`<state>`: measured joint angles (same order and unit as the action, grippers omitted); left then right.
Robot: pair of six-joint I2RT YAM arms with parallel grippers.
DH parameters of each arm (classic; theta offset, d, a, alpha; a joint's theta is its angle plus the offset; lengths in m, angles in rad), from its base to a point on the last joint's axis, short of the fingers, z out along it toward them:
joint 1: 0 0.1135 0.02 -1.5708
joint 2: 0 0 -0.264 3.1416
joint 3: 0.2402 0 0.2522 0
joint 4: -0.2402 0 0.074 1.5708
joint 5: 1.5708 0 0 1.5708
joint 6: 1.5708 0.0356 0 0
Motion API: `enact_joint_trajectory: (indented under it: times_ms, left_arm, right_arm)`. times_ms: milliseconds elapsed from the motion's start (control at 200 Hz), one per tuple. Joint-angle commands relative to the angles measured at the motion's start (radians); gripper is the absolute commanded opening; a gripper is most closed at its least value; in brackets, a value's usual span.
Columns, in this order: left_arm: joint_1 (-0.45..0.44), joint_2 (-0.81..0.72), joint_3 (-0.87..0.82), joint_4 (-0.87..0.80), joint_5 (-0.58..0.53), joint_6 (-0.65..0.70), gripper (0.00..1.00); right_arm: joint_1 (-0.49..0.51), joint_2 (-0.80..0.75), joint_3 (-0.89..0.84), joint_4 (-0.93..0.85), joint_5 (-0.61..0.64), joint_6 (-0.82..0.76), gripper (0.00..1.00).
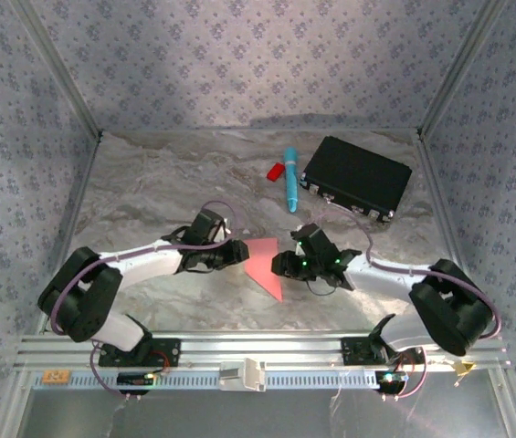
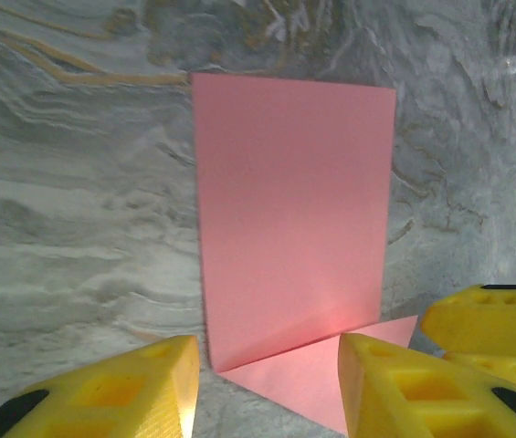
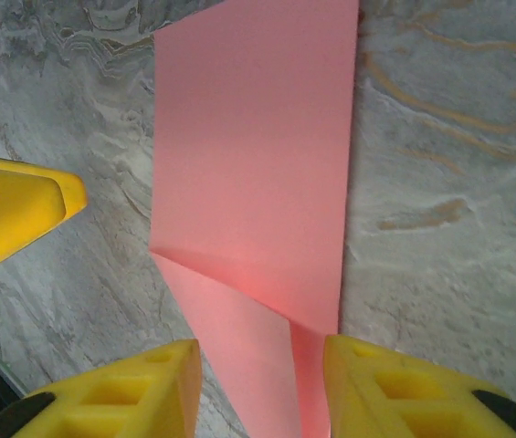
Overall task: Fold a paper plane with a square sheet of paper (pick it up from the middle)
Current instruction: Fourth fold the wing at the center of the table.
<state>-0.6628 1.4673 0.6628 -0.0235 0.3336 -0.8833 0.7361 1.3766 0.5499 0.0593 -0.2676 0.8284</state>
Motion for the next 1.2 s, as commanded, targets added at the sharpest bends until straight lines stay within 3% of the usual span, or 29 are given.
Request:
enact_joint_trajectory:
  times_ms: [0, 235, 410, 550, 849, 1194]
  left_arm:
    - [0.023, -0.016, -0.017, 0.012, 0.060, 0.017, 0.44]
    - [0.043, 0.004, -0.013, 0.024, 0.103, 0.023, 0.45]
    - [0.052, 0.032, -0.007, 0.040, 0.133, 0.013, 0.44]
    - [0.065, 0.036, 0.001, 0.036, 0.159, 0.021, 0.44]
    - [0.086, 0.076, 0.032, 0.083, 0.243, 0.018, 0.54]
    - [0.086, 0.141, 0.061, 0.173, 0.290, -0.034, 0.54]
  right_arm:
    - [-0.013, 0.040, 0.039, 0.011, -0.041, -0.037, 0.36]
    - [-0.023, 0.087, 0.043, 0.042, -0.078, -0.043, 0.32]
    - [-0.029, 0.077, 0.033, 0.048, -0.094, -0.049, 0.13]
    - [-0.044, 0.041, 0.014, 0.032, -0.091, -0.066, 0.12]
    - [-0.078, -0.033, -0.046, 0.072, -0.105, -0.071, 0.09]
    - [-0.098, -0.068, -0.081, 0.089, -0.110, -0.068, 0.09]
